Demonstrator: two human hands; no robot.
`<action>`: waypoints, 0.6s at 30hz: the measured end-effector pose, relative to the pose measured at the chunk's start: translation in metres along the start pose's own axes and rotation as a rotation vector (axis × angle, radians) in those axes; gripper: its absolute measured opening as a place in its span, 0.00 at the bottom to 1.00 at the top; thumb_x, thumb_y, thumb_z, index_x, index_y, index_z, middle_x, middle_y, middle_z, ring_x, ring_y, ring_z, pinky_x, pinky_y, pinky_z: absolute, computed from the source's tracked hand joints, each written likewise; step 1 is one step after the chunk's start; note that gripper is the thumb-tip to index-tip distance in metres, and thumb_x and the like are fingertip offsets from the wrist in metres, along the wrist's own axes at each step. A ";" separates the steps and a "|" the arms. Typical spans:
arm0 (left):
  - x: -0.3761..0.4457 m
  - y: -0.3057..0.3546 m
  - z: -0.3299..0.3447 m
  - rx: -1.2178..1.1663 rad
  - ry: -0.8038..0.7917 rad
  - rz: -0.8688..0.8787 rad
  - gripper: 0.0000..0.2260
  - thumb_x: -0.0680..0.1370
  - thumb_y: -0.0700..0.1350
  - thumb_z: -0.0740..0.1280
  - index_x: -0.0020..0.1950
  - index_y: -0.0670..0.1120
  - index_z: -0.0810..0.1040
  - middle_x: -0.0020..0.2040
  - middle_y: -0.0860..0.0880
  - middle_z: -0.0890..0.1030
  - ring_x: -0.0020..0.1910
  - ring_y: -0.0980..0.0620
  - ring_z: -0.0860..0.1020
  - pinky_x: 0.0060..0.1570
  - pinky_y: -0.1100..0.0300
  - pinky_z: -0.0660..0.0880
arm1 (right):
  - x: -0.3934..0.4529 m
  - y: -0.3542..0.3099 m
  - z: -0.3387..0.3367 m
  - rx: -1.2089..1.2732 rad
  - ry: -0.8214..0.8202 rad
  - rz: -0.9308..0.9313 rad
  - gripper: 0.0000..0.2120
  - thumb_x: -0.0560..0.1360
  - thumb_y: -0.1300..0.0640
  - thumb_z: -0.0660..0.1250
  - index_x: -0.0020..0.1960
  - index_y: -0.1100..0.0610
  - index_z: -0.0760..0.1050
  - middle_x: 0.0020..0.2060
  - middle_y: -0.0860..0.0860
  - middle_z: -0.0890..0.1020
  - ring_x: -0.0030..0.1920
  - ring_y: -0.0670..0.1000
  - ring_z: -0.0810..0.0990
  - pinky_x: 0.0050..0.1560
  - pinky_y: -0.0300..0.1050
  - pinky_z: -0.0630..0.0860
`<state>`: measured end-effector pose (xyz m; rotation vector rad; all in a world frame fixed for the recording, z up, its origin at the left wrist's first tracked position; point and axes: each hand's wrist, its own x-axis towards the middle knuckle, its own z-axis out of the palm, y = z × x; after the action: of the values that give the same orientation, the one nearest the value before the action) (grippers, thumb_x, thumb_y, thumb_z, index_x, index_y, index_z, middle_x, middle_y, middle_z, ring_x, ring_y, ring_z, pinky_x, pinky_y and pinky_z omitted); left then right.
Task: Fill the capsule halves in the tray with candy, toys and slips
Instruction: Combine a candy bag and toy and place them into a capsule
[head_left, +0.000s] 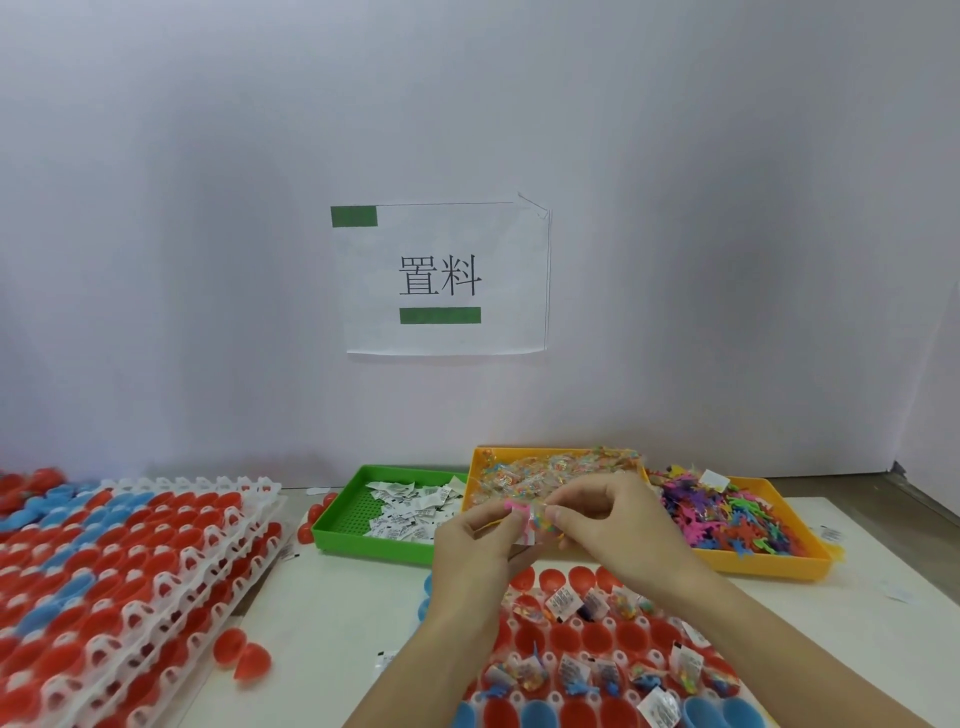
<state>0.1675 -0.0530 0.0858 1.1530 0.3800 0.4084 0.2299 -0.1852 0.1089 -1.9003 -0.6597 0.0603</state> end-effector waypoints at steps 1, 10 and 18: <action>-0.002 0.001 -0.001 -0.014 -0.001 -0.004 0.02 0.75 0.34 0.70 0.44 0.38 0.82 0.44 0.36 0.83 0.44 0.39 0.85 0.40 0.58 0.82 | -0.002 -0.001 0.002 0.028 0.019 0.019 0.04 0.76 0.60 0.72 0.43 0.54 0.84 0.33 0.50 0.86 0.34 0.48 0.85 0.38 0.36 0.80; -0.008 0.001 -0.006 -0.012 0.010 0.008 0.04 0.77 0.31 0.66 0.51 0.32 0.78 0.43 0.33 0.82 0.44 0.40 0.83 0.44 0.57 0.82 | -0.018 -0.006 0.035 0.439 0.217 0.201 0.01 0.76 0.63 0.72 0.46 0.60 0.81 0.34 0.53 0.87 0.37 0.52 0.87 0.39 0.39 0.82; -0.022 0.000 -0.008 -0.078 -0.004 0.020 0.05 0.78 0.31 0.64 0.45 0.34 0.79 0.41 0.37 0.84 0.42 0.45 0.84 0.46 0.56 0.81 | -0.027 -0.010 0.071 0.186 0.507 0.091 0.07 0.75 0.57 0.73 0.40 0.49 0.80 0.31 0.45 0.84 0.36 0.39 0.82 0.32 0.31 0.76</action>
<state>0.1445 -0.0576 0.0850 1.0823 0.3460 0.4348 0.1789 -0.1359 0.0804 -1.6711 -0.2144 -0.2856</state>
